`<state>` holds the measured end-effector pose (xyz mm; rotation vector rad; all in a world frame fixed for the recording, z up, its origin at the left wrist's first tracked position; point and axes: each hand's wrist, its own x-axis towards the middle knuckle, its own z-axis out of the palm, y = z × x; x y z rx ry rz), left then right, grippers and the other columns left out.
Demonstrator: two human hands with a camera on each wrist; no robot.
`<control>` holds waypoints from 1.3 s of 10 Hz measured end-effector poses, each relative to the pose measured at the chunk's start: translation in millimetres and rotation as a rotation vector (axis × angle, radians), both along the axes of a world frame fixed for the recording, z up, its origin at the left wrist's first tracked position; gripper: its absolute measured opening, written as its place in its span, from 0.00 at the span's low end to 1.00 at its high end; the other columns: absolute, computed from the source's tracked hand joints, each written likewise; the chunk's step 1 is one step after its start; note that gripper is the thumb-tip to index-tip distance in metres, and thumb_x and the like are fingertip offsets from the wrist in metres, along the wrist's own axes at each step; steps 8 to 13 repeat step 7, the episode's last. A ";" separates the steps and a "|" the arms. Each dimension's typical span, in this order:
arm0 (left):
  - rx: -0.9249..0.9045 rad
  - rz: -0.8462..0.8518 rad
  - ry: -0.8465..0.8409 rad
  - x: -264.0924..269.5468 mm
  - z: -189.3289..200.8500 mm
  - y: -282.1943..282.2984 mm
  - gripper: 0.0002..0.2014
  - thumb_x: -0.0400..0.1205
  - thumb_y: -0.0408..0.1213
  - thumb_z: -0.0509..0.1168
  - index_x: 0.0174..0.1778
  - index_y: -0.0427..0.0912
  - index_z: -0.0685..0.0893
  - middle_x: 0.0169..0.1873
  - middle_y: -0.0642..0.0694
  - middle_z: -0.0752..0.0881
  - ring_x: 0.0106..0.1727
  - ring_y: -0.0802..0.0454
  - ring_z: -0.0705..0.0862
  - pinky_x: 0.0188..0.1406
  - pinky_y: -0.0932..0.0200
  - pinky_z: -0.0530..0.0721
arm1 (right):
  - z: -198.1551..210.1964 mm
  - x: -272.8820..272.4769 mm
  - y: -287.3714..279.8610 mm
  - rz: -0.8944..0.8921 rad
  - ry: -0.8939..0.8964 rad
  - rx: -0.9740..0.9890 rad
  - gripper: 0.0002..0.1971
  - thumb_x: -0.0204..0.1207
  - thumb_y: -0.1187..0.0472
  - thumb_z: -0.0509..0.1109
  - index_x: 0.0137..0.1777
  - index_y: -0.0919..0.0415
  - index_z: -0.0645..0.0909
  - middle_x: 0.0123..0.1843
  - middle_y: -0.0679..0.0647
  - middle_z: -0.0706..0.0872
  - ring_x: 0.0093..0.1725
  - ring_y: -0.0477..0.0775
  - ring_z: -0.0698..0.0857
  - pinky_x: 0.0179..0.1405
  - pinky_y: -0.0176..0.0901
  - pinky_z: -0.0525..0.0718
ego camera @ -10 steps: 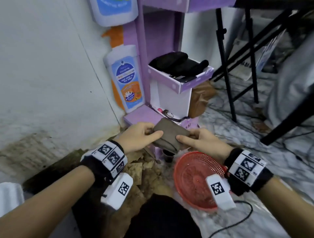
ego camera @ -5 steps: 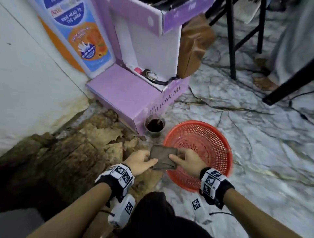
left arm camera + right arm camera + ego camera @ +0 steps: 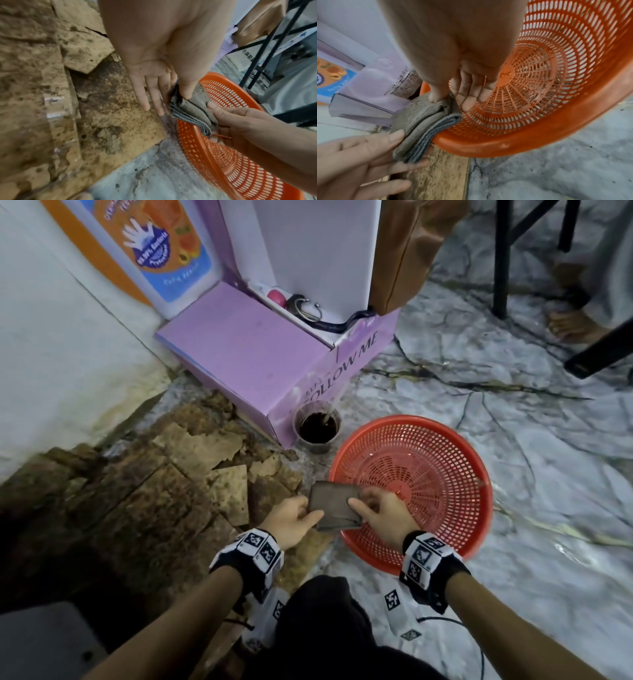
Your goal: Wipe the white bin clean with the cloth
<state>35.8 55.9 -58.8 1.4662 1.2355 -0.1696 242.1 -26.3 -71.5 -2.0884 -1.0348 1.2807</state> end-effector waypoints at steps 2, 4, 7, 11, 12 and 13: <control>-0.122 0.143 -0.074 6.9 -8.1 -4.5 0.12 0.89 0.41 0.65 0.68 0.48 0.79 0.66 0.45 0.87 0.66 0.50 0.86 0.65 0.53 0.84 | -3.8 0.5 -2.3 0.029 0.026 -0.001 0.21 0.79 0.43 0.71 0.63 0.58 0.84 0.52 0.51 0.91 0.53 0.51 0.89 0.61 0.51 0.86; -0.144 0.206 -0.127 2.8 -12.2 -3.9 0.12 0.89 0.40 0.65 0.67 0.42 0.80 0.56 0.50 0.88 0.53 0.63 0.86 0.41 0.73 0.83 | -0.7 -1.5 -6.0 0.012 0.099 0.048 0.19 0.82 0.43 0.68 0.61 0.57 0.86 0.51 0.47 0.92 0.52 0.47 0.89 0.57 0.45 0.87; -0.094 0.160 -0.020 -10.0 -6.0 -1.4 0.23 0.84 0.50 0.71 0.71 0.41 0.81 0.58 0.46 0.89 0.59 0.52 0.87 0.62 0.55 0.84 | 2.5 3.4 -6.7 -0.037 0.086 0.010 0.26 0.83 0.37 0.61 0.67 0.56 0.83 0.57 0.50 0.90 0.58 0.51 0.88 0.66 0.53 0.84; -0.094 0.160 -0.020 -10.0 -6.0 -1.4 0.23 0.84 0.50 0.71 0.71 0.41 0.81 0.58 0.46 0.89 0.59 0.52 0.87 0.62 0.55 0.84 | 2.5 3.4 -6.7 -0.037 0.086 0.010 0.26 0.83 0.37 0.61 0.67 0.56 0.83 0.57 0.50 0.90 0.58 0.51 0.88 0.66 0.53 0.84; -0.094 0.160 -0.020 -10.0 -6.0 -1.4 0.23 0.84 0.50 0.71 0.71 0.41 0.81 0.58 0.46 0.89 0.59 0.52 0.87 0.62 0.55 0.84 | 2.5 3.4 -6.7 -0.037 0.086 0.010 0.26 0.83 0.37 0.61 0.67 0.56 0.83 0.57 0.50 0.90 0.58 0.51 0.88 0.66 0.53 0.84; -0.094 0.160 -0.020 -10.0 -6.0 -1.4 0.23 0.84 0.50 0.71 0.71 0.41 0.81 0.58 0.46 0.89 0.59 0.52 0.87 0.62 0.55 0.84 | 2.5 3.4 -6.7 -0.037 0.086 0.010 0.26 0.83 0.37 0.61 0.67 0.56 0.83 0.57 0.50 0.90 0.58 0.51 0.88 0.66 0.53 0.84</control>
